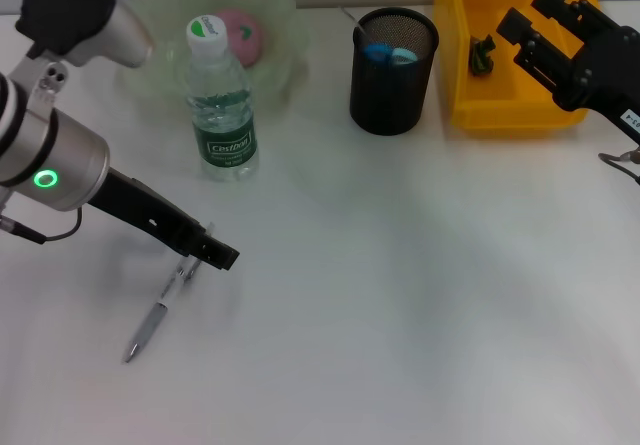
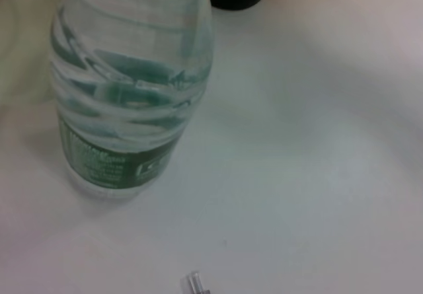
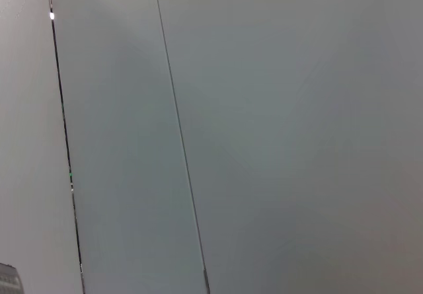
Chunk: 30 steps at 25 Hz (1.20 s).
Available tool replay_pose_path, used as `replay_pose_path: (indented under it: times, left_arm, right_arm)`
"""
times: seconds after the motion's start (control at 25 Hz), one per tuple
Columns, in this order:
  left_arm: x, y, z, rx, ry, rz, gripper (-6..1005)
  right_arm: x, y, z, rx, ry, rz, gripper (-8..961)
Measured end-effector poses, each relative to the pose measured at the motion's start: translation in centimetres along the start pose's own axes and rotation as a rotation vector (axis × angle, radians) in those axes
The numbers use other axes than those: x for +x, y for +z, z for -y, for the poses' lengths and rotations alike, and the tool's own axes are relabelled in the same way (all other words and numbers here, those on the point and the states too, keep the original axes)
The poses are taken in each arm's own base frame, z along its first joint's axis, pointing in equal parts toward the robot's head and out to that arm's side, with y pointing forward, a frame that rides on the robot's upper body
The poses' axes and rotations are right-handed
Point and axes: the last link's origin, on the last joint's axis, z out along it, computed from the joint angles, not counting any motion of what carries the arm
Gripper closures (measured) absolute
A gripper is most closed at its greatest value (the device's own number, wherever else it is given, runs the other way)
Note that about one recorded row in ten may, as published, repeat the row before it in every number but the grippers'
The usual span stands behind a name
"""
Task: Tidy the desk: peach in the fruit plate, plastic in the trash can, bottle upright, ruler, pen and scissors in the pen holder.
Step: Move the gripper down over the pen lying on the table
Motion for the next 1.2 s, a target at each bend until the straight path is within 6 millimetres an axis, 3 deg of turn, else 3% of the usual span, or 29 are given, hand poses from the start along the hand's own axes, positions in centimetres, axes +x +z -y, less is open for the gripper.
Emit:
replay_pose_path:
  times: [0.88,1.2]
  left_arm:
    - [0.2,2.4,1.4,0.075,-0.089,0.078,273]
    - [0.4,2.4,1.5,0.082,-0.082,0.071,274]
  right_arm:
    - [0.1,1.5,0.2,-0.003,0.001,-0.016,350]
    - [0.1,2.0,0.3,-0.003,-0.002,-0.022,350]
